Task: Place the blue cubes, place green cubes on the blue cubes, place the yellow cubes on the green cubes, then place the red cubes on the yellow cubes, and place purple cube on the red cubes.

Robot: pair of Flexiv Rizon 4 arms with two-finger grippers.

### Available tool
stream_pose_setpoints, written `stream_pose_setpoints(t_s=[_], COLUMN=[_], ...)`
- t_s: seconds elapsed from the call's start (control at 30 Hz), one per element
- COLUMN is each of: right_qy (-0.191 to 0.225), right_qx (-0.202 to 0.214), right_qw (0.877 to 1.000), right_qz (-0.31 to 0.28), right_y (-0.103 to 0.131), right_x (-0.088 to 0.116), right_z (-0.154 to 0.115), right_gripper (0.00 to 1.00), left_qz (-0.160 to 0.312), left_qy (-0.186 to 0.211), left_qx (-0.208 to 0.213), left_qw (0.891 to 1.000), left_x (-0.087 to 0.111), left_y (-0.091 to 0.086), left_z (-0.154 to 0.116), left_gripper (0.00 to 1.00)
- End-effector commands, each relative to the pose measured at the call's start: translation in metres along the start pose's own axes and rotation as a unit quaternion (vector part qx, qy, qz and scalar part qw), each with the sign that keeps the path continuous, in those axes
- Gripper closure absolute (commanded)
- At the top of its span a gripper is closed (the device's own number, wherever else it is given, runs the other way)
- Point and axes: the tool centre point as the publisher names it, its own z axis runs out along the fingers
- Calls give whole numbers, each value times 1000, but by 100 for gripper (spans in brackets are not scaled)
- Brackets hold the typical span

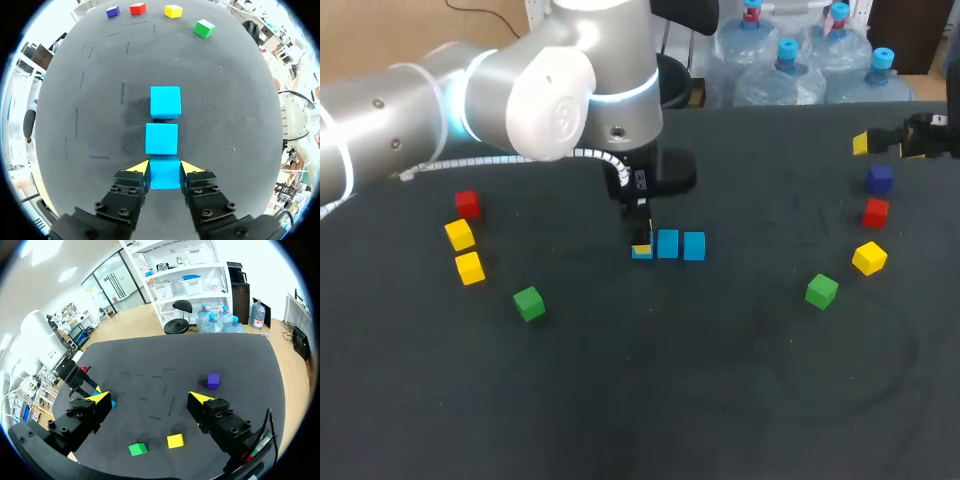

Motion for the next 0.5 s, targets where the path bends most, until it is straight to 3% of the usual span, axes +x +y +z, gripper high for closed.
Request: stream_pose_setpoints(t_s=[0.03, 0.3, 0.33, 0.37, 0.4, 0.5], right_qy=[0, 0, 0, 0, 0, 0], right_qx=[1, 1, 1, 1, 1, 1], right_qw=[1000, 1000, 1000, 1000, 1000, 1000], right_qz=[0, 0, 0, 0, 0, 0], right_y=[0, 0, 0, 0, 0, 0], right_x=[0, 0, 0, 0, 0, 0], right_z=[-1, -1, -1, -1, -1, -1], right_gripper=[0, 0, 0, 0, 0, 0], left_qz=[0, -3, -3, -3, -3, -3], left_qy=[-1, 3, 0, 0, 0, 0], left_qx=[1, 10, 11, 11, 11, 11], left_qw=[1000, 1000, 1000, 1000, 1000, 1000], left_x=[1, 0, 0, 0, 0, 0], left_y=[1, 1, 1, 1, 1, 1], left_z=[0, 1, 1, 1, 1, 1], left_gripper=[100, 100, 94, 52, 0, 0])
